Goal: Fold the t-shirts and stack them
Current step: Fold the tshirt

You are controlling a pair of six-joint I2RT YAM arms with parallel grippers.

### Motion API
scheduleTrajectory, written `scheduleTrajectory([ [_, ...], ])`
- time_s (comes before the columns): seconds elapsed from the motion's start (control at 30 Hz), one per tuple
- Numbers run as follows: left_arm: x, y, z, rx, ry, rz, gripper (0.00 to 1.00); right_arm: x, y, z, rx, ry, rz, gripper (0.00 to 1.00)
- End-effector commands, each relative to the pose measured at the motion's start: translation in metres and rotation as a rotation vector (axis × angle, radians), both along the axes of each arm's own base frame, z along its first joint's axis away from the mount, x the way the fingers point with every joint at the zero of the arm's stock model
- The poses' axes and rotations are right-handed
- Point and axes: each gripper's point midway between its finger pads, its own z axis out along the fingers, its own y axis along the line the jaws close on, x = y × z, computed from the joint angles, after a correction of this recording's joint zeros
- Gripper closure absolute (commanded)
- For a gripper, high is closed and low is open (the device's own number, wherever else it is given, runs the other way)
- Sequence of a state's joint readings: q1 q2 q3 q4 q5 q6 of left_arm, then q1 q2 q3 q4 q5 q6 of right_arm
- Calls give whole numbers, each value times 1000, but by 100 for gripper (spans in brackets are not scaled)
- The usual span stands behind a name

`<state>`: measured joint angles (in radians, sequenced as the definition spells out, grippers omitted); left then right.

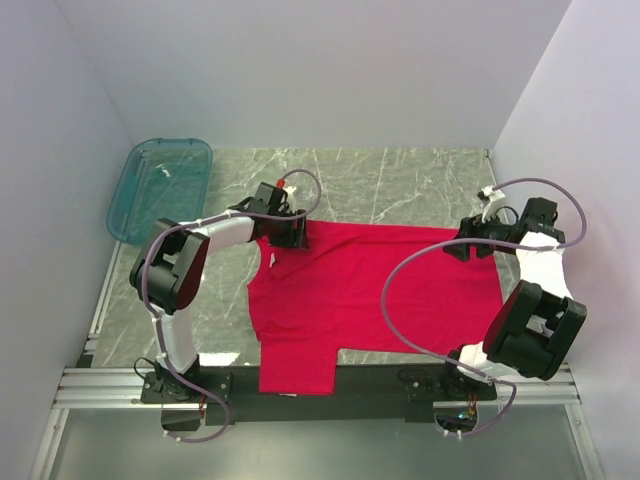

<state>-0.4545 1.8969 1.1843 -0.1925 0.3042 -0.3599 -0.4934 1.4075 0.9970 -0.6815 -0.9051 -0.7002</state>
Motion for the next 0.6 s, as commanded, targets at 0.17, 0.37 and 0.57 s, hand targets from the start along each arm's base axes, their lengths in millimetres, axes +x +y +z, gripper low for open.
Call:
scheduleTrajectory([
  [0.17,7,0,-1,106,-39,-17,47,-14,16,6,52,-13,21,21],
  [0.37,-5,-7,-1,96,-23,-52,78,-14,17,10,58,-28,21,21],
  [0.57,-13,-12,27,57,-79,-64,99,-16,18,12,64,-31,23,21],
])
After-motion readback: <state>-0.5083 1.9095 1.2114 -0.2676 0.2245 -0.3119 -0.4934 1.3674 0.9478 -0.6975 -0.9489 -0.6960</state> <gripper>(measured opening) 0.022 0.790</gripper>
